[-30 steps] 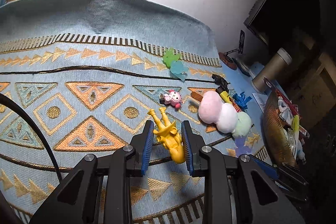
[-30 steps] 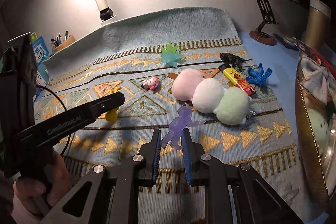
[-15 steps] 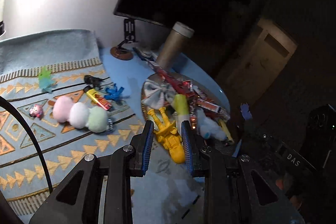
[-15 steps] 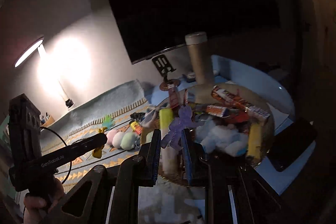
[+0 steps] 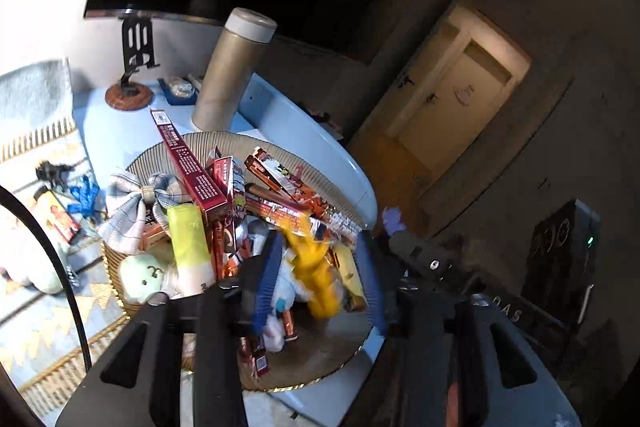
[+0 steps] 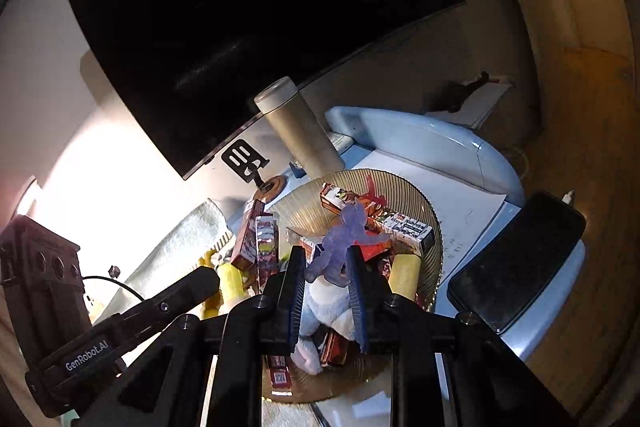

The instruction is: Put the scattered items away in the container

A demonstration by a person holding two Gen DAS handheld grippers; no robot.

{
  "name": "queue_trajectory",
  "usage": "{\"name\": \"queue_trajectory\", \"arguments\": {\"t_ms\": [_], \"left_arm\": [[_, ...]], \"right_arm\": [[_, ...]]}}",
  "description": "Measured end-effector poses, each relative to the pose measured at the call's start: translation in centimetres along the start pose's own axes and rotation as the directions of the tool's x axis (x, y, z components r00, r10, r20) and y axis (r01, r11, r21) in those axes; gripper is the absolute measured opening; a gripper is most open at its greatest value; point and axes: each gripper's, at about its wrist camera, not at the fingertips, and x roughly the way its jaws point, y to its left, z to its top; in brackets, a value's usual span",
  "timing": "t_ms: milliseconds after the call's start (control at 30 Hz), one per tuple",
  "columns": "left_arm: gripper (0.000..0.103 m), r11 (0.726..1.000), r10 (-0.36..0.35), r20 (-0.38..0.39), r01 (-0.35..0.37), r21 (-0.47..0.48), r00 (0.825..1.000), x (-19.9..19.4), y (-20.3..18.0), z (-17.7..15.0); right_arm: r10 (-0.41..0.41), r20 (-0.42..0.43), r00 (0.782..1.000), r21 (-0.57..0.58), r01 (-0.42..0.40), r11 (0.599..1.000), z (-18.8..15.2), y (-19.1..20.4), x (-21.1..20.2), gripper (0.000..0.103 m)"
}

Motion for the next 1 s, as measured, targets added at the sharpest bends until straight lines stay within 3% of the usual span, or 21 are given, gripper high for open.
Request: {"name": "queue_trajectory", "arguments": {"t_ms": [133,433,600,733,833,1000], "left_arm": [[0.041,0.996,-0.018,-0.049,0.013,-0.088,0.999,0.9,1.5,0.0],[0.042,0.994,-0.006,-0.004,0.006,-0.112,1.0,-2.2,3.0,-0.7],[0.042,0.994,0.031,0.031,-0.027,-0.103,0.999,-5.1,3.9,-1.7],[0.042,0.989,0.054,0.054,-0.046,-0.142,0.997,-7.9,5.7,-2.4],[0.042,0.982,0.099,0.08,-0.084,-0.169,0.992,-10.3,7.3,-3.1],[0.042,0.952,0.182,0.128,-0.143,-0.269,0.975,-15.0,11.2,-5.3]], "right_arm": [[0.071,-0.147,0.987,0.095,-0.057,0.994,0.3,-1.8,2.9,0.025],[0.087,-0.112,0.99,0.15,-0.07,0.986,-0.8,-2.9,1.7,0.03],[0.076,-0.095,0.993,0.042,-0.073,0.996,-1.6,0.0,0.5,0.032],[0.123,-0.114,0.986,-0.041,-0.129,0.991,-2.6,3.1,0.1,0.033],[0.14,-0.136,0.981,-0.127,-0.157,0.979,-3.6,6.0,0.0,0.034],[0.087,-0.161,0.983,-0.34,-0.138,0.93,-6.2,11.9,0.4,0.034]]}}
